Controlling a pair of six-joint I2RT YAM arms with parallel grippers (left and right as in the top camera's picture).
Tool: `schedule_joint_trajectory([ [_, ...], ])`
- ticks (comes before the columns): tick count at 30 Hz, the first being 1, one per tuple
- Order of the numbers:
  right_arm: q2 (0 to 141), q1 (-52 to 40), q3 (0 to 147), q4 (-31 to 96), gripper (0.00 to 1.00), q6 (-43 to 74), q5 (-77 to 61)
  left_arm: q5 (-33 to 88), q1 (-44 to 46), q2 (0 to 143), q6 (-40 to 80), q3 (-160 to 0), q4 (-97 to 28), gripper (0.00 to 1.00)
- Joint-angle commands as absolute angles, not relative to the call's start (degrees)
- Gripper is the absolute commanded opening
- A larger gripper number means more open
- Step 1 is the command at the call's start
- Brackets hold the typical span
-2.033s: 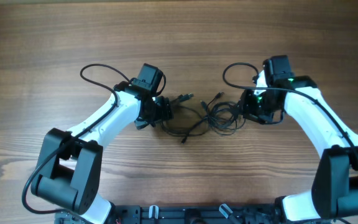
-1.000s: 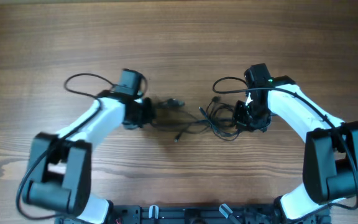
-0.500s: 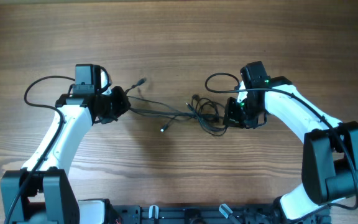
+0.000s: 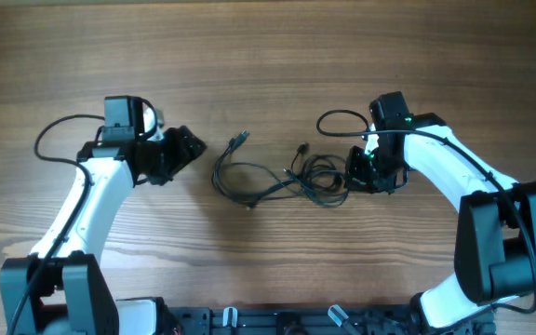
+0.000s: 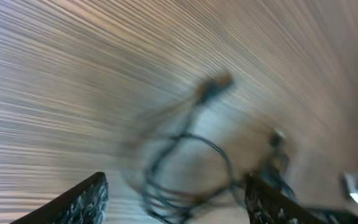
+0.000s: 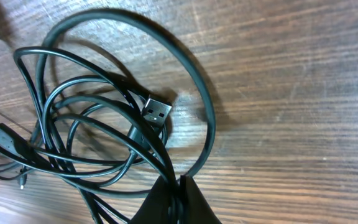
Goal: Untangle cables
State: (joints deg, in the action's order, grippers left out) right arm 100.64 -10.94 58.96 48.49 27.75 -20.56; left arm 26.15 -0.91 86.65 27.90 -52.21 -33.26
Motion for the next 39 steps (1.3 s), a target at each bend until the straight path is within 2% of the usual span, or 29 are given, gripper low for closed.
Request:
schedule_joint_trajectory([
  [1, 101.5, -11.1, 58.5, 49.9, 0.08, 27.0, -22.8, 34.7, 4.7, 85.4, 27.4, -52.0, -32.7, 0.71],
  [3, 101.5, -11.1, 58.5, 51.9, 0.13, 27.0, -23.0, 34.6, 7.9, 85.7, 27.4, -52.0, -31.5, 0.71],
  [5, 101.5, -11.1, 58.5, 54.3, 0.27, 27.0, -21.7, 34.4, 10.9, 86.4, 27.4, -52.0, -29.8, 0.71],
  [8, 101.5, -11.1, 58.5, 56.5, 0.36, 28.6, -16.1, 33.0, 14.5, 87.7, 28.9, -52.0, -28.0, 0.71],
  [15, 100.5, -10.8, 63.0, 57.1, 0.36, 21.2, -22.0, 30.1, 19.4, 90.4, 30.5, -52.0, -26.4, 0.69],
  [24, 98.5, -11.7, 71.6, 61.4, 0.38, 20.6, -22.5, 22.6, 21.1, 94.4, 30.5, -52.0, -27.6, 0.67],
  [31, 98.7, -12.1, 70.7, 60.5, 0.4, 26.9, -11.5, 19.9, 21.1, 95.9, 30.5, -52.0, -27.8, 0.66],
  [33, 98.9, -12.3, 70.3, 58.7, 0.4, 22.7, -17.1, 18.8, 21.1, 95.9, 30.5, -52.0, -28.1, 0.65],
  [36, 99.0, -13.5, 69.6, 55.5, 0.4, 10.5, -32.9, 16.0, 21.1, 95.9, 30.5, -52.0, -29.2, 0.65],
  [39, 99.1, -15.6, 69.6, 55.3, 0.41, 10.4, -31.9, 13.5, 21.1, 95.9, 31.4, -52.0, -29.8, 0.64],
])
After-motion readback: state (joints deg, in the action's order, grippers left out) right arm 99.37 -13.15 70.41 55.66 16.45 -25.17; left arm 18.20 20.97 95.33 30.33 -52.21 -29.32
